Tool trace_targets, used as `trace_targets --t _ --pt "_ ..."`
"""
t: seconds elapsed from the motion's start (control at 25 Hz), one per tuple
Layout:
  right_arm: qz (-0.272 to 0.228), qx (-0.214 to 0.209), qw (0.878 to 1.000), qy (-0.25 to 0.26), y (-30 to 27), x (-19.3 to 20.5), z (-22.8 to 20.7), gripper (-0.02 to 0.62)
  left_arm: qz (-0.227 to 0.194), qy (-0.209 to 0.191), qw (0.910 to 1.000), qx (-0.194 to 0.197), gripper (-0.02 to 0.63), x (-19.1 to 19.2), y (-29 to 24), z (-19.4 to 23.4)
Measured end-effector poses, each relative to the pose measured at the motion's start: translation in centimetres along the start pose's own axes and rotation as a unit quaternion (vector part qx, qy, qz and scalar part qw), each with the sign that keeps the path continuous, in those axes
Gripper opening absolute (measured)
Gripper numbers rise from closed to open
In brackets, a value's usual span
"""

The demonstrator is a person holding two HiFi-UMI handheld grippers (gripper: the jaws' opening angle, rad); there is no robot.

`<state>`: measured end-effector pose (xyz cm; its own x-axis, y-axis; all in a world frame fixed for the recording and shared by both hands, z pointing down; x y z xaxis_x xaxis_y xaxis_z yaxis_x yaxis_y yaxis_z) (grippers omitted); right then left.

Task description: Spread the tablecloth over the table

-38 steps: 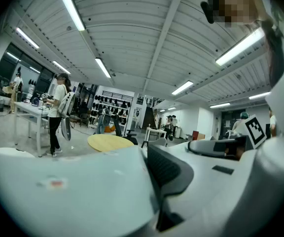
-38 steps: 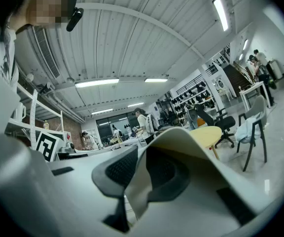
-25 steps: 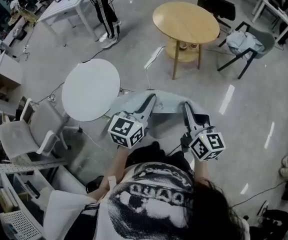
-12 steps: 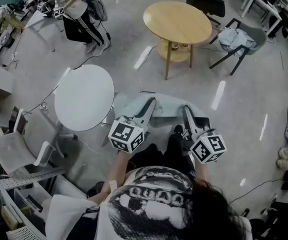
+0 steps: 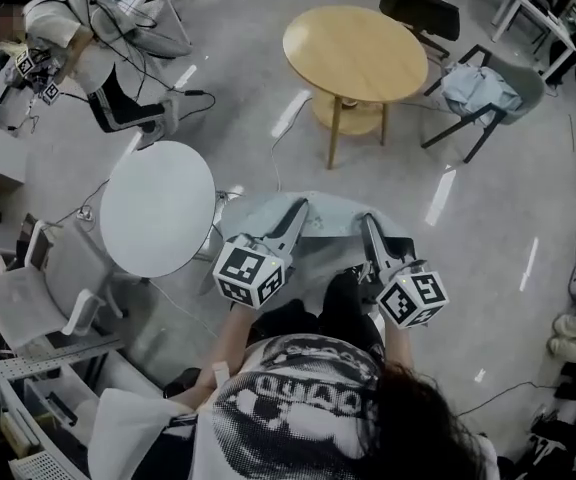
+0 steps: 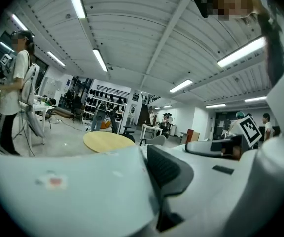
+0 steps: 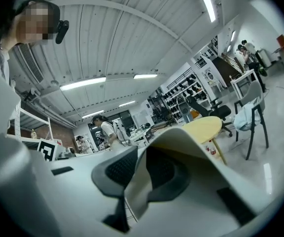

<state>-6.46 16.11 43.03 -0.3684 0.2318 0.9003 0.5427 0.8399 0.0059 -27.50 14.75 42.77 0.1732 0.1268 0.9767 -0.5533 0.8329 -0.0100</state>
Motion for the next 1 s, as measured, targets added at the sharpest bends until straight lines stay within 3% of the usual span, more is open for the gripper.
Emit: trace_targets --t 0.52,1.0 --pt "-0.012 -0.044 0.999 0.011 -6.0 -9.2 -14.3 0.057 -0.022 0.003 0.9993 -0.028 0.061 -1.9 -16.6 -2.4" --pt "-0.02 -0.063 0.998 -0.005 -5.7 -12.7 -22.5 0.055 -0.005 -0.017 0.999 -0.041 0.063 -1.6 -24.3 -6.6"
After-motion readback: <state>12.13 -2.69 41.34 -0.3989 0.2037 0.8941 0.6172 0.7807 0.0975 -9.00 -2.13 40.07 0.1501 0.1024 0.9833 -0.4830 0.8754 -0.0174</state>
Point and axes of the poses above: the fingertips, and each gripper's own axes: y backward along the fingers, z to its left, x out of its underside, the point moved 7 cm from there along y, backward along the fingers, and after that the axes turned 7 degrees about -z, right-handed, at the moved point
